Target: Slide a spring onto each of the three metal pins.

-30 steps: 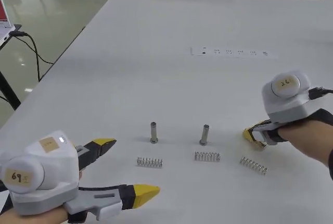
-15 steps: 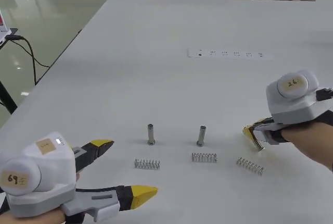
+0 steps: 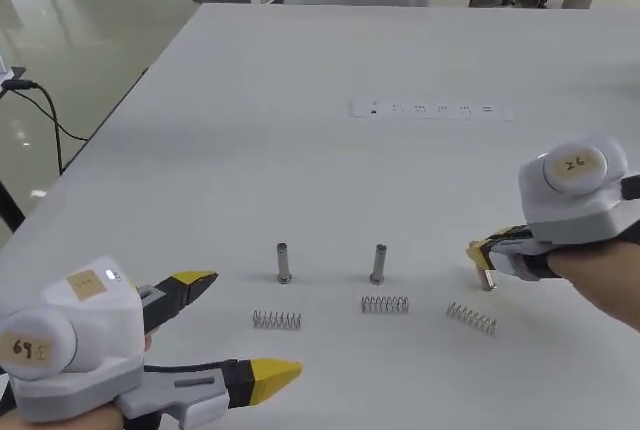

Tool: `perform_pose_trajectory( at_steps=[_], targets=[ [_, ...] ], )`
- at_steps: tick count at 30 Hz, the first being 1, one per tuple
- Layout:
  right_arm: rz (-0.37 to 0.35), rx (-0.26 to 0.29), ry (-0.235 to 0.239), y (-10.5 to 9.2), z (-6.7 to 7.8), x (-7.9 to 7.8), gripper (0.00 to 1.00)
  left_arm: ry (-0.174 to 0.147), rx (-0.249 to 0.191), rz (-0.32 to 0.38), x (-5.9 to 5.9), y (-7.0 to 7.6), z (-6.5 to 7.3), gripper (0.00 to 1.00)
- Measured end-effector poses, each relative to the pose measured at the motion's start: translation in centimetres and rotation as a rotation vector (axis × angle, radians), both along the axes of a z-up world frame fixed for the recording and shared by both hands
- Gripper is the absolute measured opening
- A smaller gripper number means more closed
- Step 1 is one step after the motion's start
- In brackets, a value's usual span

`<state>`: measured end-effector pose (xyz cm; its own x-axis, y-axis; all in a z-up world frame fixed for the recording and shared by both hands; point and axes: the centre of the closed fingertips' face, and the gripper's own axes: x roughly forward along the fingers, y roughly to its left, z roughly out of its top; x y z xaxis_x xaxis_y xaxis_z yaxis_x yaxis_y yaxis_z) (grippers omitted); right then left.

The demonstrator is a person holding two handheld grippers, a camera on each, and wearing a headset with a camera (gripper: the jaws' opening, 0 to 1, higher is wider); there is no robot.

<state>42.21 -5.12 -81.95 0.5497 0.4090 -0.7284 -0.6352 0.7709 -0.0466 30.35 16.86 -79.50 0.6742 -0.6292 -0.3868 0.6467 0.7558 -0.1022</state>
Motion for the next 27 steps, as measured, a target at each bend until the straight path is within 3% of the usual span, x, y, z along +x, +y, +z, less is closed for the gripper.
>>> perform_pose_trajectory(
  at_steps=[27],
  targets=[
    [0.031, 0.077, -0.019, 1.7, 0.4, -1.1, 0.10, -0.008, 0.009, -0.007, -0.2, -0.3, 0.3, 0.82]
  ],
)
